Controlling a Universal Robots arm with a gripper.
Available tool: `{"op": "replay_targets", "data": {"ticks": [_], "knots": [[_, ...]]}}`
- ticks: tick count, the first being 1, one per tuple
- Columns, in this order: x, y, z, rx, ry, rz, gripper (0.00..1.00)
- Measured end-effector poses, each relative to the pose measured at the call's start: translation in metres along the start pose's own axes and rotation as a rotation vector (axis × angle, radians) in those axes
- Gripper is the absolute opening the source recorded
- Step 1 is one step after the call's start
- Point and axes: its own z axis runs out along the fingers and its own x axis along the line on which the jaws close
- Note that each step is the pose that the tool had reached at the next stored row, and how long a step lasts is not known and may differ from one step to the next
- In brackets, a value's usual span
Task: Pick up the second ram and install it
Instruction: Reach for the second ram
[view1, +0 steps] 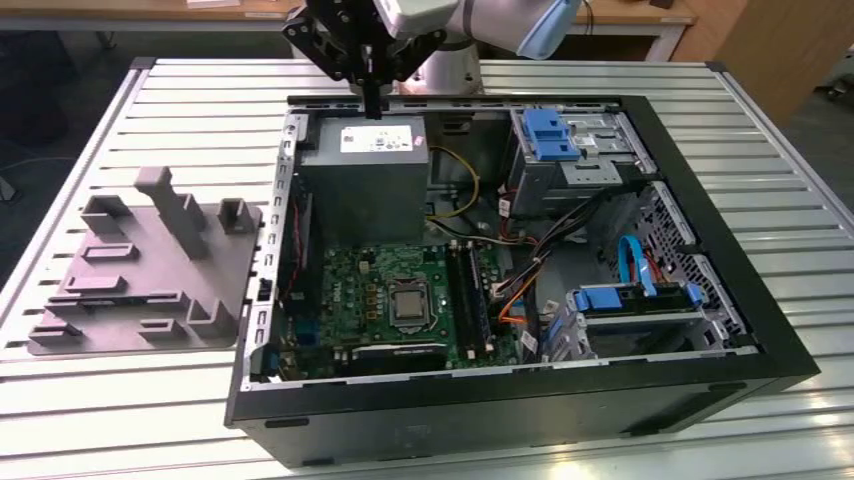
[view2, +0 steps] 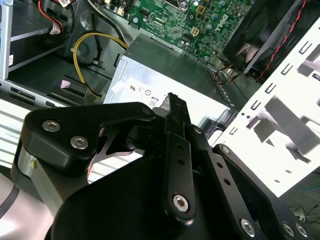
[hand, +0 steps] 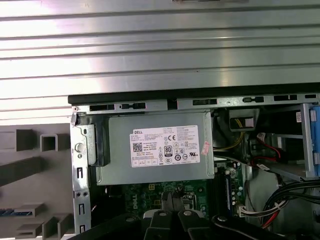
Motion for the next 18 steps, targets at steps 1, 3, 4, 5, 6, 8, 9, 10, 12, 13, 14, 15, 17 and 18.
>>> {"op": "replay_targets", "data": {"ticks": [1,3,4,5,6,8,9,10,12,13,14,15,17,18], "knots": [[0.0011,-0.0001,0.0,0.0,-0.0001,0.0,0.1],[0.0042,-0.0003,0.0,-0.0001,-0.0004,0.0,0.1],[0.0059,-0.0004,0.0,-0.0001,-0.0006,0.0,0.1],[0.0078,-0.0006,-0.0001,-0.0001,-0.0008,0.0,0.1],[0.0099,-0.0008,-0.0001,-0.0001,-0.0012,0.0,0.1],[0.0144,-0.0011,-0.0002,-0.0002,-0.0018,0.0,0.1],[0.0166,-0.0013,-0.0002,-0.0002,-0.0022,0.0,0.1],[0.019,-0.0014,-0.0003,-0.0002,-0.0024,0.0,0.1],[0.0233,-0.0018,-0.0003,-0.0003,-0.003,0.0,0.1],[0.0255,-0.0019,-0.0004,-0.0003,-0.0033,0.0,0.1],[0.0279,-0.0021,-0.0004,-0.0003,-0.0037,0.0,0.1],[0.0303,-0.0023,-0.0004,-0.0004,-0.004,0.0,0.1],[0.0355,-0.0027,-0.0005,-0.0004,-0.0047,0.0,0.1],[0.0382,-0.0029,-0.0005,-0.0005,-0.0051,0.0,0.1]]}}
